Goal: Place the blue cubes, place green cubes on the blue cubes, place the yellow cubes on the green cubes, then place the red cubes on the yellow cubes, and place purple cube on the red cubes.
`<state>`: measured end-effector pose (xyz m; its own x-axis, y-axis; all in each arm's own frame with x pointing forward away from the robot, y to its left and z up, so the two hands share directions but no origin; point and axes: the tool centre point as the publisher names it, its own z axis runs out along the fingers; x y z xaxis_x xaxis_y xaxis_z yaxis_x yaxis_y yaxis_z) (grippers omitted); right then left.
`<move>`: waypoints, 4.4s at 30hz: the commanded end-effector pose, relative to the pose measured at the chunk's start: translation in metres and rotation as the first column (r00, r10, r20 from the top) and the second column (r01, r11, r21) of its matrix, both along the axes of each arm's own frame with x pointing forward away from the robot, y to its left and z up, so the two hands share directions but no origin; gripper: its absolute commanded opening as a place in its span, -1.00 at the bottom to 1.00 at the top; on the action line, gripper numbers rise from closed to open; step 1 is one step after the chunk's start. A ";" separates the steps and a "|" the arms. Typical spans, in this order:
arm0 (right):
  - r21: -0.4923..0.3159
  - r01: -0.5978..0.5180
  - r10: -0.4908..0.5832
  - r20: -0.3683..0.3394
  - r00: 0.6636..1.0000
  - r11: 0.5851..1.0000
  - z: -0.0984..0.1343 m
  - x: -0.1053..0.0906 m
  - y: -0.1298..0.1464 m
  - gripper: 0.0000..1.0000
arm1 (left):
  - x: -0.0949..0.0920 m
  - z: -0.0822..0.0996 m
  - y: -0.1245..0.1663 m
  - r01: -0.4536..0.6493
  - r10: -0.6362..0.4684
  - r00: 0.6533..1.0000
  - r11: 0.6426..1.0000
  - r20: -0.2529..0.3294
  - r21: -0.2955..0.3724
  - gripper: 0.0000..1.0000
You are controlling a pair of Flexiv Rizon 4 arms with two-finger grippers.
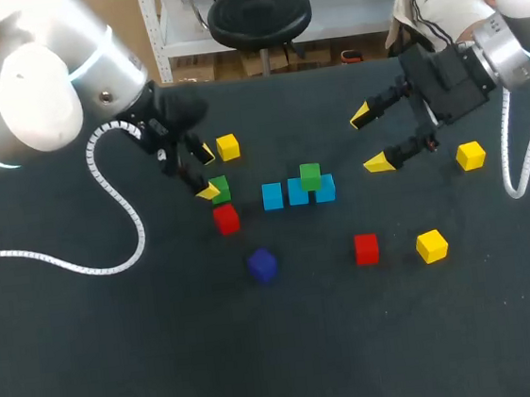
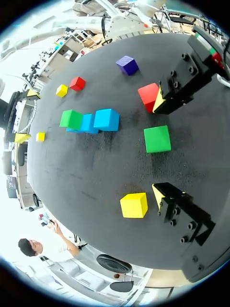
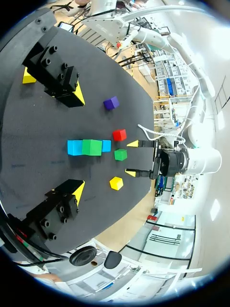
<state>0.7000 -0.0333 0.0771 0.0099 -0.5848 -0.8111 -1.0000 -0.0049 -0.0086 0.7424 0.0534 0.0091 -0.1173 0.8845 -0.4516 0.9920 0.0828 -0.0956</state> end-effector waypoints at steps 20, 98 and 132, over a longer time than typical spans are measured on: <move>0.000 0.002 -0.002 0.002 1.000 1.000 0.000 -0.001 0.000 1.00 | -0.008 -0.006 0.001 -0.020 0.021 0.999 0.999 -0.029 0.032 0.66; 0.000 0.002 -0.002 0.002 1.000 1.000 0.000 -0.001 0.000 1.00 | -0.032 0.057 -0.022 0.162 -0.162 0.984 0.987 0.080 0.012 -1.00; 0.000 0.002 -0.002 0.002 1.000 1.000 0.000 -0.001 0.000 1.00 | -0.039 0.070 -0.020 0.162 -0.151 0.970 0.986 0.191 -0.040 -1.00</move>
<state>0.6999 -0.0333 0.0771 0.0099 -0.5848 -0.8111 -1.0000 -0.0049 -0.0086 0.7024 0.0331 0.0793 0.1111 0.8578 -0.5018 0.9929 -0.0743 0.0929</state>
